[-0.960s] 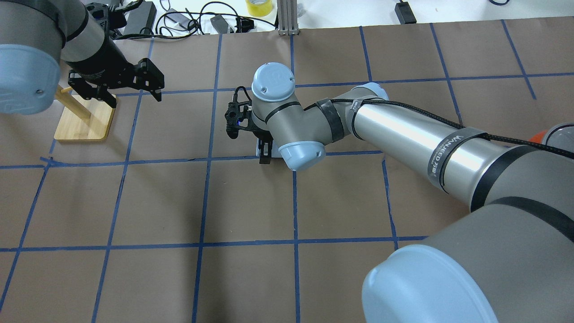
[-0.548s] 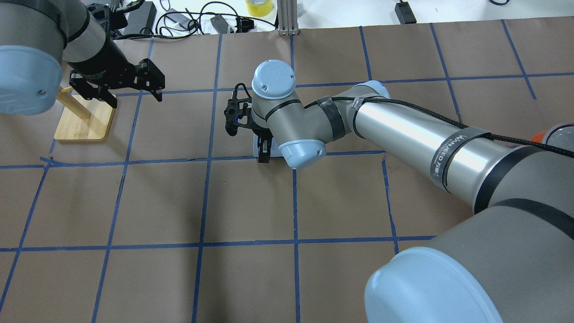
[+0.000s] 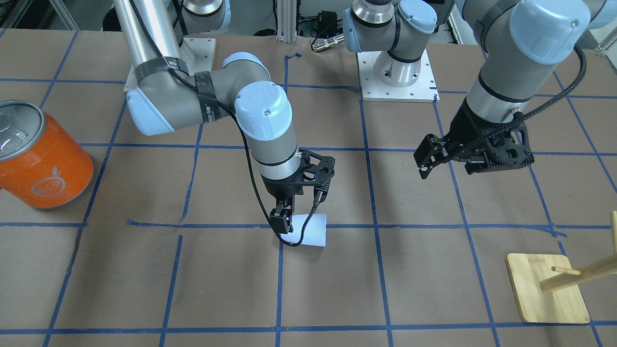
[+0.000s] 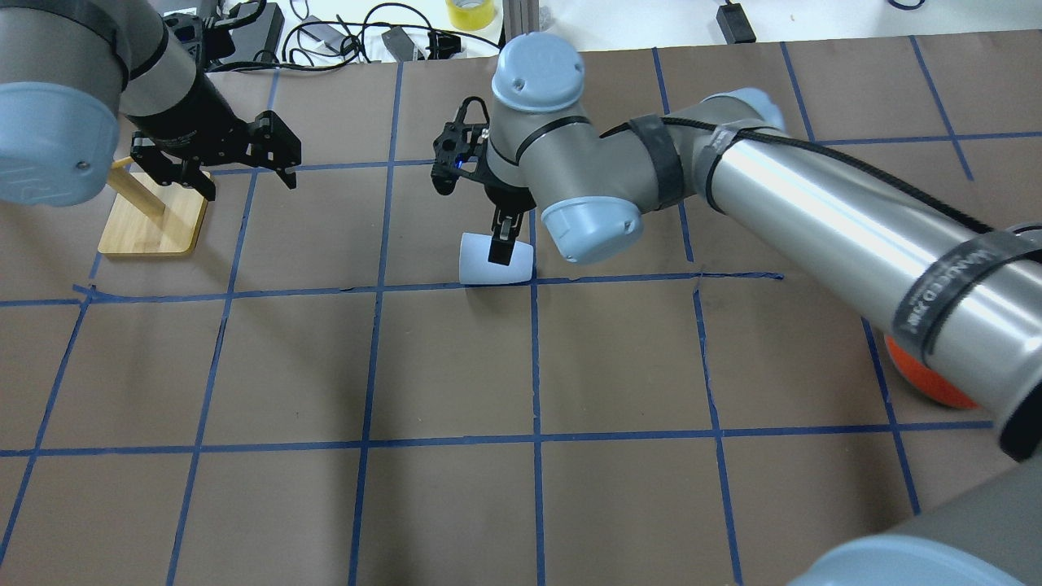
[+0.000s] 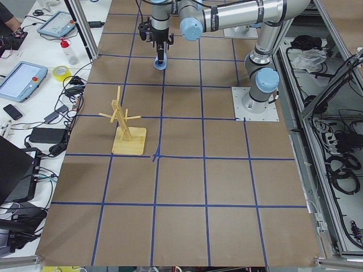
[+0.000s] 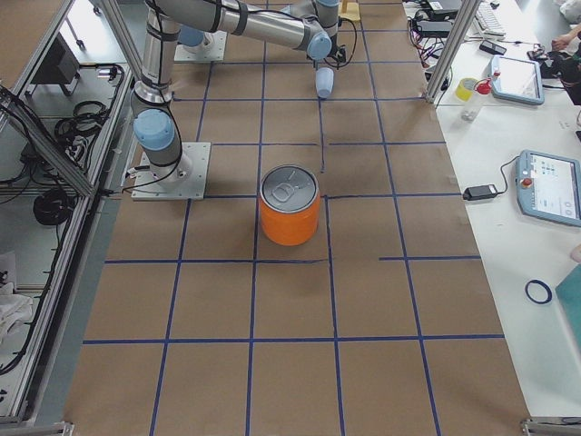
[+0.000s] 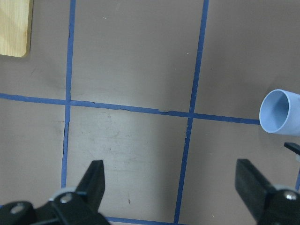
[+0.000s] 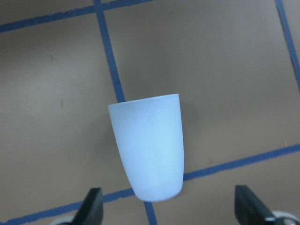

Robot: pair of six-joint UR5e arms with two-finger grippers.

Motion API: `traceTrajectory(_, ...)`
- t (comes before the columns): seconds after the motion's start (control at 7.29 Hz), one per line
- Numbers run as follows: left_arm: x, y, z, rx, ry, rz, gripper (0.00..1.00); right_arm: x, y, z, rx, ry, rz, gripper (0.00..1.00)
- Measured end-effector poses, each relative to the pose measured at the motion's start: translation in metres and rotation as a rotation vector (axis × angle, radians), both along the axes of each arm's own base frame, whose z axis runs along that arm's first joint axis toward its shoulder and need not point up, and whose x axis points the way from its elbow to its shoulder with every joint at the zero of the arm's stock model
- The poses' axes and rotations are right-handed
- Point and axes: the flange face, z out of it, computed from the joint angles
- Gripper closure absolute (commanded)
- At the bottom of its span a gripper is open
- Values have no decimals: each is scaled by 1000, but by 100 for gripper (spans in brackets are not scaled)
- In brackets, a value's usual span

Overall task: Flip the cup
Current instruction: 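Raise the right arm back to rest while the left arm reaches toward the cup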

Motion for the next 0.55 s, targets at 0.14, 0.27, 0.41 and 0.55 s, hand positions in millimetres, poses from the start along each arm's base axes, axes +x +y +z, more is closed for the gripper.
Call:
traceTrajectory(0.14,-1,-1,-4,6,12,-1,0,-35,1,33,44,-3,-162,0)
traceTrajectory(0.27,-4,-2,-7,8,41,-2,0,-77,7,66,95,5,-295,0)
traceTrajectory(0.41,-8,-6,-13,12,79,-2,0,-123,16,95,152,18,-404,0)
traceTrajectory(0.55,-16,-10,-22,22,127,-4,0,-161,26,118,189,25,-494,0)
